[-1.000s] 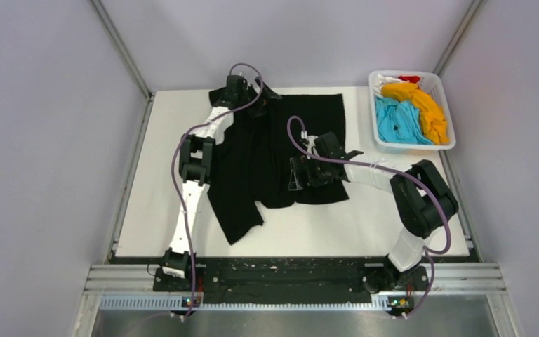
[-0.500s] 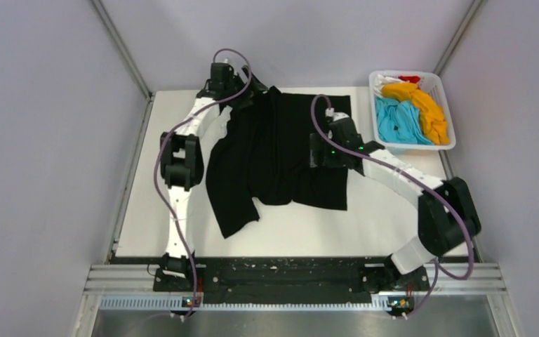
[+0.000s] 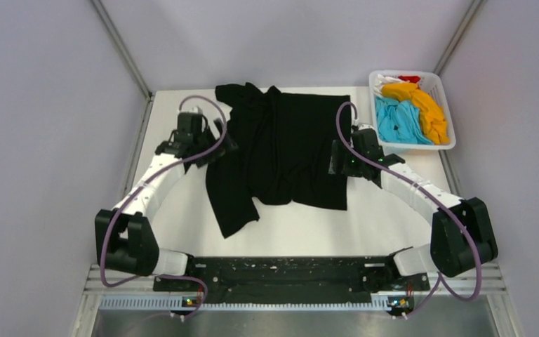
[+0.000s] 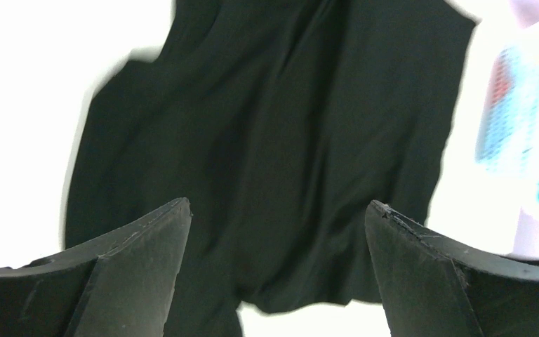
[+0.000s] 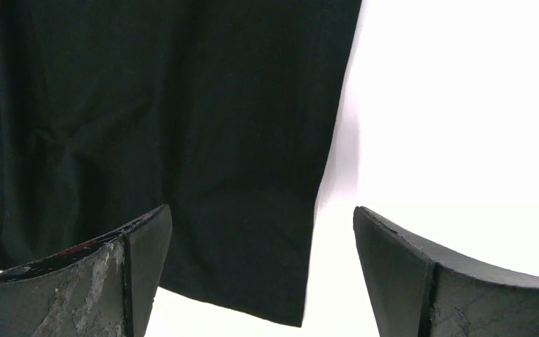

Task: Fold and stack the t-shirts
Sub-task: Flatten out the tshirt

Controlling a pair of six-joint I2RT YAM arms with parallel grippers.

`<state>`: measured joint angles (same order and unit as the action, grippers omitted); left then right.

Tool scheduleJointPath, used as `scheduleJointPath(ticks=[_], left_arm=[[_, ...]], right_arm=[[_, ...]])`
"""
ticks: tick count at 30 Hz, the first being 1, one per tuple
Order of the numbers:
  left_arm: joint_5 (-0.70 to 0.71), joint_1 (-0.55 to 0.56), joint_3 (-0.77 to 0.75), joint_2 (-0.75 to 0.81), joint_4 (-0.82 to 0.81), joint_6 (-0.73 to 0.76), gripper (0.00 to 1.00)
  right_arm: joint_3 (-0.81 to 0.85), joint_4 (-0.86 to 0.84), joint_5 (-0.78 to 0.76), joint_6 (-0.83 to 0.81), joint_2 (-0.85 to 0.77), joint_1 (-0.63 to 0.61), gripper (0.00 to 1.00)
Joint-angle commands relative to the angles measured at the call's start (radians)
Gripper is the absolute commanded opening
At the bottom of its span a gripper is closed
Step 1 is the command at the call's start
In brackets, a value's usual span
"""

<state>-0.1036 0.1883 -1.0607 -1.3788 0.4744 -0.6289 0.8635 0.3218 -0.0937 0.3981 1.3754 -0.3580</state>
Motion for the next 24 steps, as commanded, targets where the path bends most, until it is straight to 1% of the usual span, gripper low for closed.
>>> scheduleJointPath(ticks=[1,3,6,7,10,13,15,18,19,21,24], left_arm=[[0.079,0.071,0.193,0.156,0.243,-0.078,0.99],[0.094,0.111,0.265,0.226,0.294,-0.136,0.97],[0.092,0.142,0.354,0.303,0.352,-0.206,0.93],[0.092,0.149,0.378,0.323,0.363,-0.227,0.92],[0.058,0.17,0.435,0.353,0.365,-0.262,0.85],[0.055,0.192,0.462,0.335,0.364,-0.275,0.77],[0.052,0.205,0.466,0.287,0.335,-0.267,0.7],[0.04,0.214,0.467,0.243,0.293,-0.259,0.64],[0.036,0.215,0.47,0.228,0.279,-0.258,0.6],[0.031,0.215,0.476,0.199,0.263,-0.252,0.56],[0.067,0.215,0.476,0.152,0.259,-0.249,0.52]], right_arm=[[0.005,-0.051,-0.012,-0.048,-0.057,-0.006,0.99],[0.003,-0.051,-0.012,-0.049,-0.06,-0.006,0.99],[-0.002,-0.053,-0.014,-0.05,-0.055,-0.006,0.99],[-0.003,-0.053,-0.019,-0.051,-0.053,-0.007,0.99],[-0.004,-0.052,-0.024,-0.051,-0.046,-0.006,0.99],[-0.007,-0.051,-0.037,-0.05,-0.041,-0.007,0.99],[-0.009,-0.05,-0.041,-0.051,-0.041,-0.006,0.99],[-0.012,-0.05,-0.043,-0.049,-0.042,-0.007,0.99],[-0.012,-0.049,-0.044,-0.049,-0.044,-0.006,0.99],[-0.014,-0.045,-0.048,-0.05,-0.044,-0.006,0.99],[-0.016,-0.044,-0.057,-0.051,-0.048,-0.006,0.99]])
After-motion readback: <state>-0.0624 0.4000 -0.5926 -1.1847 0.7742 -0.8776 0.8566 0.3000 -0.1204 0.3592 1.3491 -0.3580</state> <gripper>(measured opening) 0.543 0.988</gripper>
